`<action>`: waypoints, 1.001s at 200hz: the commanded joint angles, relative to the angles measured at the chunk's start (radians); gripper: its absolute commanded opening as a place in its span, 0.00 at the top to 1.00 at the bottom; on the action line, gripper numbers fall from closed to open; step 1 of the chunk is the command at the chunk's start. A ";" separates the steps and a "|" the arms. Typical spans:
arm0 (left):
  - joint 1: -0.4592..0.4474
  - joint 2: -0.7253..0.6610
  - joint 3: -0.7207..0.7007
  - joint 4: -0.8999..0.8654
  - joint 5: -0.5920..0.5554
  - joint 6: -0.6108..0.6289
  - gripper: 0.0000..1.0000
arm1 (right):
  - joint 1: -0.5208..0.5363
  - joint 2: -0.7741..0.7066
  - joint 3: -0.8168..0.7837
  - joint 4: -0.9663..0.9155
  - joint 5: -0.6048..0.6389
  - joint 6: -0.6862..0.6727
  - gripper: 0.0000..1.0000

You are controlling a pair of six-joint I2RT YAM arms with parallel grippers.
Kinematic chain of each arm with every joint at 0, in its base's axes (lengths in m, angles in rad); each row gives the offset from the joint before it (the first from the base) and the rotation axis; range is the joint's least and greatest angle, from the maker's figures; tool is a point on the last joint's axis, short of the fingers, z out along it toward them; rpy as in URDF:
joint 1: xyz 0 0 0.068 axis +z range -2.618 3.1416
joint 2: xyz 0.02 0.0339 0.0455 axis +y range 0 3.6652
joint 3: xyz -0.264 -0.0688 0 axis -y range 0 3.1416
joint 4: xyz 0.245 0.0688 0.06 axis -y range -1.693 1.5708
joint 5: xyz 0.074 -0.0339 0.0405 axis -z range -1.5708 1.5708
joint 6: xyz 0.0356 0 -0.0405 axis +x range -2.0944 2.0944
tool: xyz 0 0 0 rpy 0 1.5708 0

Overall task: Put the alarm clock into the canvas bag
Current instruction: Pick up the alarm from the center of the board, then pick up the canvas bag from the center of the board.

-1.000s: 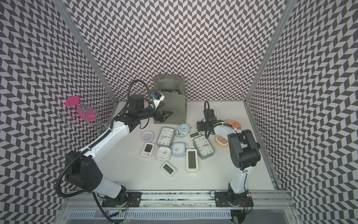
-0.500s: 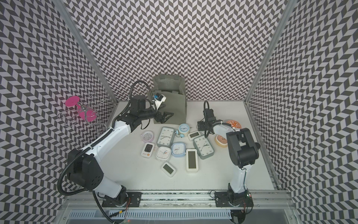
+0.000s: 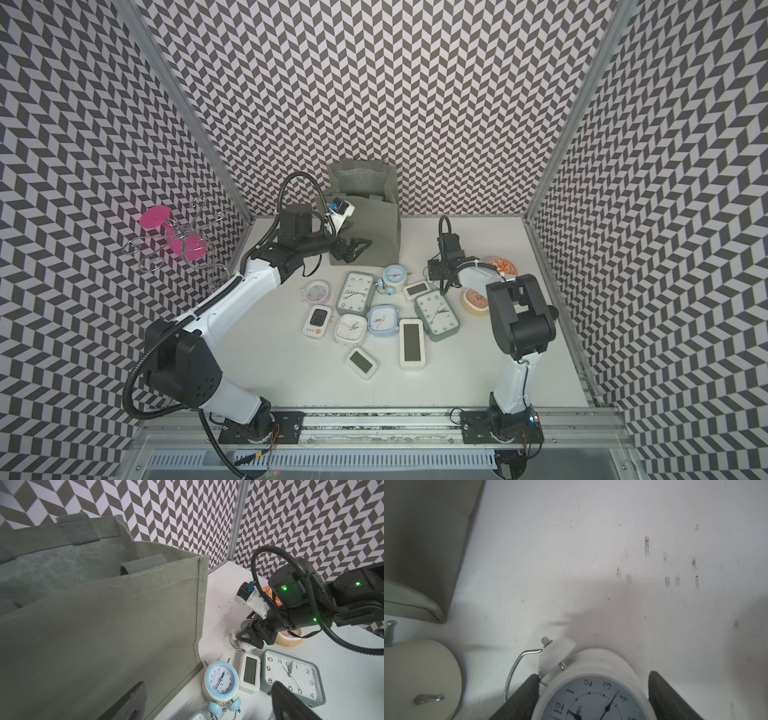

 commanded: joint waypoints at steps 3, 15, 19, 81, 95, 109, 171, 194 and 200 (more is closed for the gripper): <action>0.007 -0.084 0.002 0.088 -0.109 -0.067 0.03 | -0.001 -0.147 -0.001 0.003 -0.022 0.023 0.39; 0.037 -0.103 0.007 0.125 -0.130 -0.126 0.02 | 0.004 -0.216 0.011 0.011 -0.040 0.032 0.41; 0.051 -0.110 0.009 0.139 -0.130 -0.148 0.02 | 0.008 -0.238 0.014 0.015 -0.044 0.034 0.41; 0.234 -0.034 0.214 0.113 -0.299 -0.231 0.01 | 0.127 -0.523 0.130 0.191 -0.145 0.017 0.45; 0.269 0.042 0.316 0.057 -0.259 -0.217 0.01 | 0.147 -0.537 0.188 0.220 -0.212 0.008 0.46; 0.286 0.128 0.413 0.004 -0.203 -0.190 0.01 | 0.166 -0.533 0.237 0.246 -0.245 -0.004 0.47; 0.289 0.514 0.860 -0.213 -0.022 -0.125 0.02 | 0.185 -0.350 0.465 0.247 -0.336 -0.033 0.50; 0.287 0.635 1.025 -0.270 -0.026 -0.121 0.02 | 0.187 -0.280 0.538 0.230 -0.347 -0.038 0.50; 0.287 0.660 1.059 -0.280 -0.028 -0.119 0.02 | 0.188 -0.266 0.553 0.226 -0.349 -0.041 0.50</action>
